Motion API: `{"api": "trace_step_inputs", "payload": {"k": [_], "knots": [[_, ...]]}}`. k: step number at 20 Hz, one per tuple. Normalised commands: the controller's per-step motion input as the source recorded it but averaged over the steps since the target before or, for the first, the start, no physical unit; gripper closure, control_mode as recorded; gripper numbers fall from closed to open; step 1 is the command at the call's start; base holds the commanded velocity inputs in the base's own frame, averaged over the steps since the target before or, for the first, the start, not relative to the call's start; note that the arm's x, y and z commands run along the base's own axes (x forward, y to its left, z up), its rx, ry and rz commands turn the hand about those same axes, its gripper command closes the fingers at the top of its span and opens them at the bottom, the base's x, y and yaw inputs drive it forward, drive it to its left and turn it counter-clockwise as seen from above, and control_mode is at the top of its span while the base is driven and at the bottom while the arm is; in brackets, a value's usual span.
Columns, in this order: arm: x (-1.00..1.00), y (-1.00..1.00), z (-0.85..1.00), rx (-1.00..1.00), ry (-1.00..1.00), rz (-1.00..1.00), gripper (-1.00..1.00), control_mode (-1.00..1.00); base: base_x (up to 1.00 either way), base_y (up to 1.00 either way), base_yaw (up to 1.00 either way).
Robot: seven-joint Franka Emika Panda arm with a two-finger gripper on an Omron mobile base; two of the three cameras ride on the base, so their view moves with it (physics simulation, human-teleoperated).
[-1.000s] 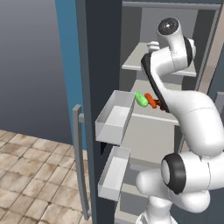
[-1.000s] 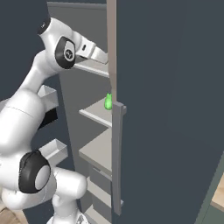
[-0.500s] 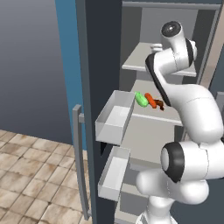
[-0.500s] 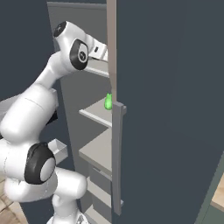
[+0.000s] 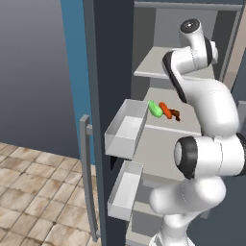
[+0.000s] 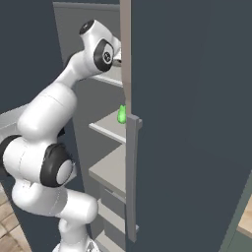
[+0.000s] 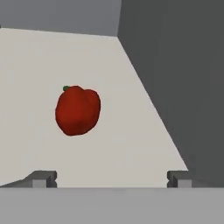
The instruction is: Take the bell pepper and carrot from the highest rack and move them to the second highest rack where the chicken drumstick and corn are located, to maximize freezer space. Close the freezer door after rearranging.
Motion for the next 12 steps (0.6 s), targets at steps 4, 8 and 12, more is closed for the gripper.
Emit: {"api": "trace_step_inputs", "payload": {"k": [4, 8, 12], "knots": [[0.34, -0.17, -0.16, 0.0, 0.0, 0.0, -1.0, -1.0, 0.0, 0.0, 0.0], [0.28, -0.09, -0.2, 0.0, 0.0, 0.0, -1.0, -1.0, 0.0, 0.0, 0.0], [0.33, -0.01, -0.19, 0.0, 0.0, -0.04, -1.0, -1.0, 0.0, 0.0, 0.0]]}}
